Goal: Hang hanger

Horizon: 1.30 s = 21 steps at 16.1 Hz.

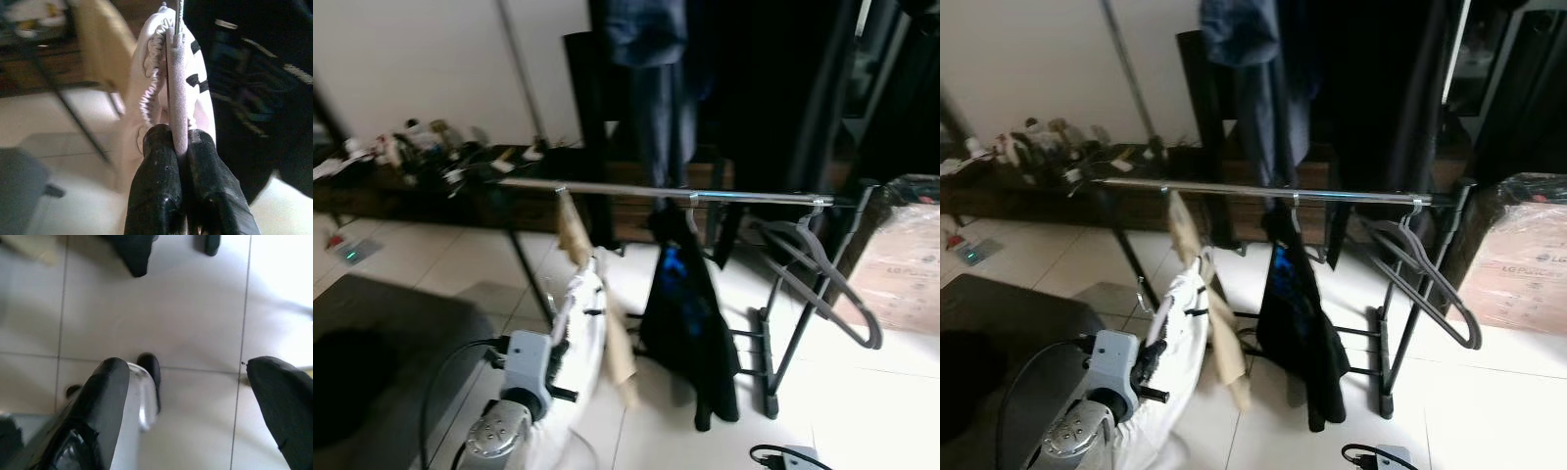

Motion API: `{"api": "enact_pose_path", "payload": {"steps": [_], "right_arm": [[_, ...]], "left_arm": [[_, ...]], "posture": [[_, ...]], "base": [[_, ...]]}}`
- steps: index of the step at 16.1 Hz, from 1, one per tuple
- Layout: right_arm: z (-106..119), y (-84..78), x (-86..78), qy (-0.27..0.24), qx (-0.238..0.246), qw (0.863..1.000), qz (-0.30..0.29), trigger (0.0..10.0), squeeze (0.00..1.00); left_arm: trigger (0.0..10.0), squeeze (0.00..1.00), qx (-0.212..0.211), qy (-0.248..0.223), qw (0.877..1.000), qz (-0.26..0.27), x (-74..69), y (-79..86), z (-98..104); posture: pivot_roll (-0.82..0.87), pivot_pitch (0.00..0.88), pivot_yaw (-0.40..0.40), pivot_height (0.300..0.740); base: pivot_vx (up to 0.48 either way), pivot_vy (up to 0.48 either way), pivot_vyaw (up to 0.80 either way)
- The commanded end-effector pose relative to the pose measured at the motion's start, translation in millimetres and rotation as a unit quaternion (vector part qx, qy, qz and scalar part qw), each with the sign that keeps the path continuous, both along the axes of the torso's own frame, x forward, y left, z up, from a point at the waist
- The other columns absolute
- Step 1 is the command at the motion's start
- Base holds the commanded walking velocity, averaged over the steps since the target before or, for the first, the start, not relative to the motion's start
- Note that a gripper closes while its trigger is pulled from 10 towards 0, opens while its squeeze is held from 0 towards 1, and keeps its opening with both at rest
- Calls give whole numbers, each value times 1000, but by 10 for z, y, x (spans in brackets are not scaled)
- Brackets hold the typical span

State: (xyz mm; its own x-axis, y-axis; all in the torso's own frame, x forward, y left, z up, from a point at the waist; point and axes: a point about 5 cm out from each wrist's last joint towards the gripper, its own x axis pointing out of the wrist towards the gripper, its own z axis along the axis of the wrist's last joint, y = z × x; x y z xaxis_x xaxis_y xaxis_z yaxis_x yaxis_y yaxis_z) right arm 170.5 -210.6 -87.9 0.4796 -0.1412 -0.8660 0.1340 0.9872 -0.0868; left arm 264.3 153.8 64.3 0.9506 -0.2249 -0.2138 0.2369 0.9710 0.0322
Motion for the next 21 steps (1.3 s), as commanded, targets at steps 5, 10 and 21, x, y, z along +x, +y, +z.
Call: {"api": "enact_pose_path", "payload": {"steps": [5,10,21], "right_arm": [[10,173,88,-4,2,1000,16,10000,0],[20,298,144,-4,9,999,47,10000,0],[30,293,164,-4,1,998,60,10000,0]], "left_arm": [[10000,0,-17,18,999,-23,-8,-45,-1],[10000,0,-36,46,998,-7,137,-53,-16],[10000,0,15,21,997,-70,760,-245,238]], "posture": [[-99,94,66,740],[-98,100,61,740],[-112,107,50,740]], "base": [[440,0,0],[86,0,0],[0,0,0]]}}
